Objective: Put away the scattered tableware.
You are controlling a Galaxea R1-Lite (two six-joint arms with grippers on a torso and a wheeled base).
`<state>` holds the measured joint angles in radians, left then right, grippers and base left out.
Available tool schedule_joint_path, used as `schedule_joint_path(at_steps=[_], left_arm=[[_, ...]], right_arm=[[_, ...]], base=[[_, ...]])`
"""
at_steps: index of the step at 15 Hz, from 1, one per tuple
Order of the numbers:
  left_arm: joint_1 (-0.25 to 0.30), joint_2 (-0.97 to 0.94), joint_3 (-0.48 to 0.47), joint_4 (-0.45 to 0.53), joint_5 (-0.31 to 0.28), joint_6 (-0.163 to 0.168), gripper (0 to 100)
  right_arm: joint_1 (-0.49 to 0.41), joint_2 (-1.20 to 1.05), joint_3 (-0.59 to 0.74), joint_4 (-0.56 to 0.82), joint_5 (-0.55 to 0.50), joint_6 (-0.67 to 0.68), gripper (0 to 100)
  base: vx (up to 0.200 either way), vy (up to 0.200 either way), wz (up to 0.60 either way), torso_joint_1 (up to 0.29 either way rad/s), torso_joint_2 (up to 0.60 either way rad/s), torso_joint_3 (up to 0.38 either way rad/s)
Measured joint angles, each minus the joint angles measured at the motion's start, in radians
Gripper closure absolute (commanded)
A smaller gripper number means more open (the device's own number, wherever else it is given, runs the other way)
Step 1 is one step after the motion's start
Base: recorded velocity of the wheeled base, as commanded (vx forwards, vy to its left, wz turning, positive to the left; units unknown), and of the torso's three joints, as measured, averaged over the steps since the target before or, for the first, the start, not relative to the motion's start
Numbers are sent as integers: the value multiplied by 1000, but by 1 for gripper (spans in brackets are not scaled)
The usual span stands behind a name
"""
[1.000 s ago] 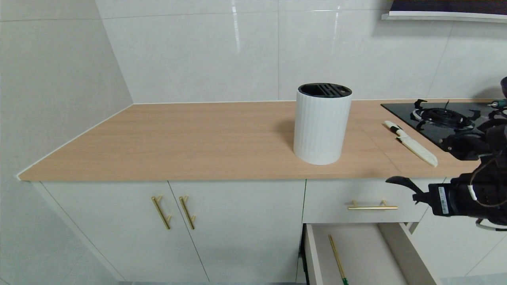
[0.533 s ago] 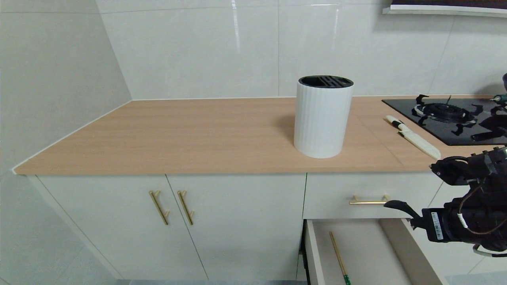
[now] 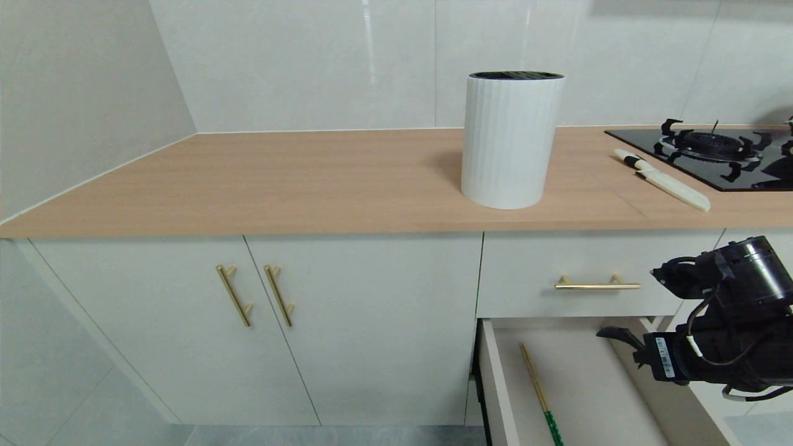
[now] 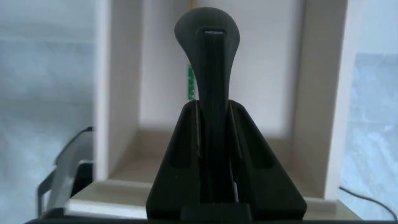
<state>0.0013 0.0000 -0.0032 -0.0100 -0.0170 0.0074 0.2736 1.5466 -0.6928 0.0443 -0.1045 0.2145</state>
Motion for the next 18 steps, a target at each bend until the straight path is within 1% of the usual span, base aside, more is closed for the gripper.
schedule_joint_path(at_steps=[6,8,13,15,17,18], left_arm=[[0,0,0,0,0,0,0],[0,0,0,0,0,0,0],[0,0,0,0,0,0,0],[0,0,0,0,0,0,0],[0,0,0,0,0,0,0],[0,0,0,0,0,0,0]], right_arm=[[-19,65,-2,-3,0,-1,100],[-20,84,-2,-20,0,-1,100],[-24,154,5,-83,2,-1,100],[-28,213,23,-170,2,-3,100],[-34,289,50,-294,3,-5,100],[-36,345,68,-390,2,-7,100]], base=[[0,0,0,-63,430,356],[0,0,0,-17,151,134],[0,0,0,0,13,8],[0,0,0,0,0,0],[0,0,0,0,0,0],[0,0,0,0,0,0]])
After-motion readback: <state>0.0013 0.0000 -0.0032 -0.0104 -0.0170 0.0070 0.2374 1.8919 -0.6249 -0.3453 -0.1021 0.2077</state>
